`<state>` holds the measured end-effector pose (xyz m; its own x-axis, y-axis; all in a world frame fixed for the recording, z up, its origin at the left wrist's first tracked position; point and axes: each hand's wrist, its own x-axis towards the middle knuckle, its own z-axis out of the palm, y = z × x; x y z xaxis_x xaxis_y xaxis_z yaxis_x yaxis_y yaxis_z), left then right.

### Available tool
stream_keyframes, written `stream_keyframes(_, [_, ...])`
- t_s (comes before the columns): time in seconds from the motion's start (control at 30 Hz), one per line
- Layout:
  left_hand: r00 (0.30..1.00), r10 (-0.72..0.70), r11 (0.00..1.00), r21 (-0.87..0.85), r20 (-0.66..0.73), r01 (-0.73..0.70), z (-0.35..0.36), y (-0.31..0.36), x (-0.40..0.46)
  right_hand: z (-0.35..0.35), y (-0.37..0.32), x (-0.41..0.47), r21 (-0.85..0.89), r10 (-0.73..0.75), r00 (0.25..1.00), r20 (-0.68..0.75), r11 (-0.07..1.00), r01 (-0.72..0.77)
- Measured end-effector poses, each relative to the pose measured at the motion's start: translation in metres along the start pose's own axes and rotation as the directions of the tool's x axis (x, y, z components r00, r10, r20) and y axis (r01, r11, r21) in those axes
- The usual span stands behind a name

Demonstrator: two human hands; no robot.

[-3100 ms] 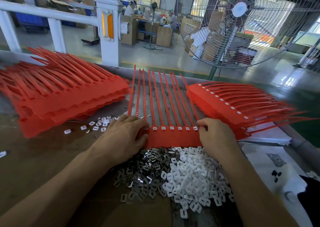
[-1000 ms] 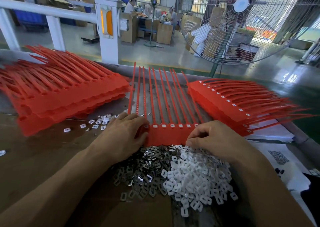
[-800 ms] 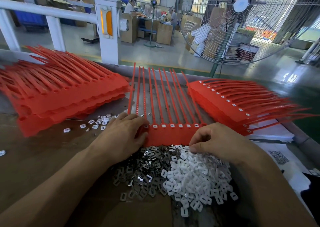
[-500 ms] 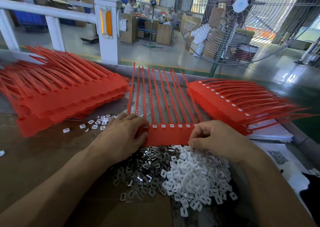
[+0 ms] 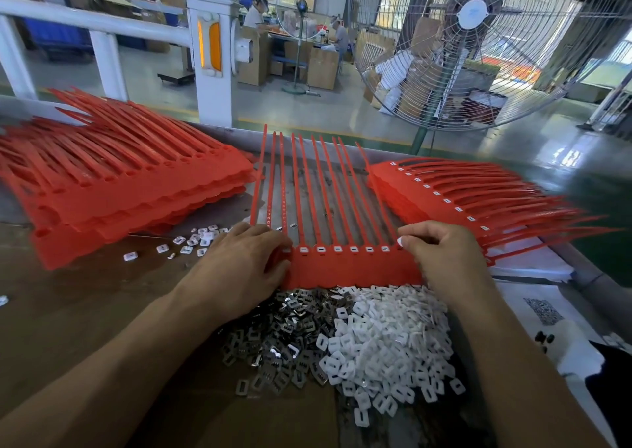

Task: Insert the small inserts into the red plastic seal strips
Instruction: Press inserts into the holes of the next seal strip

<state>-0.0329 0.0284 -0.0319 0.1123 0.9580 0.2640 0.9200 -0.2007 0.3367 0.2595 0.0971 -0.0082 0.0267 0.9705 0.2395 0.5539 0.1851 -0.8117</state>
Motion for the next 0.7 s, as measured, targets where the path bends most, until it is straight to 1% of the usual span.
stream_keyframes(0.07, [1.000, 0.000, 1.000, 0.002, -0.010, 0.000, 0.000, 0.001, 0.000, 0.001, 0.005, 0.002, 0.013, 0.027, 1.000, -0.014, 1.000, -0.027])
stream_keyframes(0.13, [1.000, 0.001, 1.000, 0.001, -0.021, -0.001, 0.000, 0.001, -0.001, 0.002, 0.008, 0.003, -0.018, 0.033, 0.999, -0.035, 0.999, -0.034])
stream_keyframes(0.23, [0.998, -0.012, 1.000, -0.012, -0.054, 0.012, -0.001, 0.001, -0.001, 0.005, 0.008, 0.003, -0.086, 0.014, 0.998, -0.056, 0.996, -0.019])
stream_keyframes(0.37, [0.994, -0.030, 0.999, -0.025, -0.102, 0.027, -0.003, 0.001, -0.001, 0.009, 0.009, 0.004, -0.133, -0.005, 0.998, -0.065, 0.991, -0.004])
stream_keyframes(0.7, [0.995, -0.040, 0.999, -0.021, -0.088, 0.038, -0.003, 0.001, -0.001, 0.011, 0.010, 0.006, -0.208, -0.012, 0.999, -0.040, 0.978, 0.003])
